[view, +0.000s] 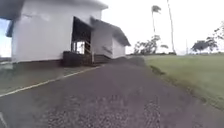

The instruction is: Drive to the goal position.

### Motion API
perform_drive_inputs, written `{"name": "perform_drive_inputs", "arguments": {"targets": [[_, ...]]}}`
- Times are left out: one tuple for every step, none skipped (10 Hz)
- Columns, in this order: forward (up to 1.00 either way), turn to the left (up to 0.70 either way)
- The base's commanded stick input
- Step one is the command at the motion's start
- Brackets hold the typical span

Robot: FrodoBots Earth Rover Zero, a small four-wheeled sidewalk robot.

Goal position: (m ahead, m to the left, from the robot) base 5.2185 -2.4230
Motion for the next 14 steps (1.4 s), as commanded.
{"name": "perform_drive_inputs", "arguments": {"targets": [[0.70, 0.00], [0.70, 0.00], [0.70, 0.00], [0.70, 0.00], [0.70, -0.06], [0.70, -0.24], [0.70, -0.35], [0.70, -0.35], [0.70, -0.35], [0.70, -0.35], [0.70, -0.35], [0.70, -0.31], [0.70, -0.18], [0.70, -0.06]]}}
